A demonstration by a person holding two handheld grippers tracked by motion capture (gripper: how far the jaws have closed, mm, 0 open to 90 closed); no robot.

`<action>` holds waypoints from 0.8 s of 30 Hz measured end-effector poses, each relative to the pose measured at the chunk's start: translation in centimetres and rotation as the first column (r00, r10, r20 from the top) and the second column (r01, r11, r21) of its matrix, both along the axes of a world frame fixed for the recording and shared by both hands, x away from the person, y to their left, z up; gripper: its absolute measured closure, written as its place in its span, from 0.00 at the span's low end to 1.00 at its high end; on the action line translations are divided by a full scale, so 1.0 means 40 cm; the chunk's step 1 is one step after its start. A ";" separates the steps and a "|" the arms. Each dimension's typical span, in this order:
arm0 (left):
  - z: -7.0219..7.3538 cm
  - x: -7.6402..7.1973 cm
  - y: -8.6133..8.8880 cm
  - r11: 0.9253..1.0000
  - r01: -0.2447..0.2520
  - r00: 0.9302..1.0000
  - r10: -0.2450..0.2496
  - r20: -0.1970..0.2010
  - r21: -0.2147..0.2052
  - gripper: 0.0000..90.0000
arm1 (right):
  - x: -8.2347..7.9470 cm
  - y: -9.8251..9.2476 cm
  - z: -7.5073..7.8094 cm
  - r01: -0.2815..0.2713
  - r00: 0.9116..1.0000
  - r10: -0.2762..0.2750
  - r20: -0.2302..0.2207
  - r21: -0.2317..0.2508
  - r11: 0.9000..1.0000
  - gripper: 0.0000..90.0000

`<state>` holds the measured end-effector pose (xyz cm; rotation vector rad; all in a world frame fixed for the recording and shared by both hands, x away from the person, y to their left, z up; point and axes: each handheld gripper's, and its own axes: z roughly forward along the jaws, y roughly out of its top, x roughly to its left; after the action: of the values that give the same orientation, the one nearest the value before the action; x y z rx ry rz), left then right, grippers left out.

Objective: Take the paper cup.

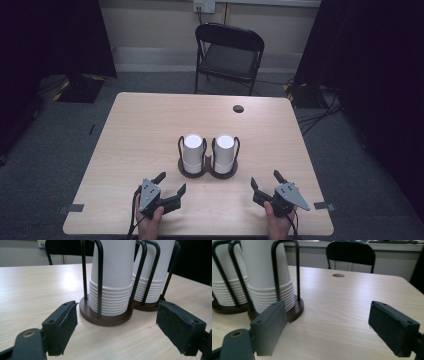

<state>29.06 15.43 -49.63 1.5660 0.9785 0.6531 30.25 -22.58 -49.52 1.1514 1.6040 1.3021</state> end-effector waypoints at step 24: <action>0.044 -0.015 -0.050 0.993 0.119 0.993 -0.119 0.004 -0.001 0.22 | -0.006 0.003 0.000 0.012 1.000 -0.012 -0.010 0.012 1.000 0.22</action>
<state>28.45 13.41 -47.87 1.6084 0.8749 0.5717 30.00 -22.47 -49.51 1.1752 1.5959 1.3019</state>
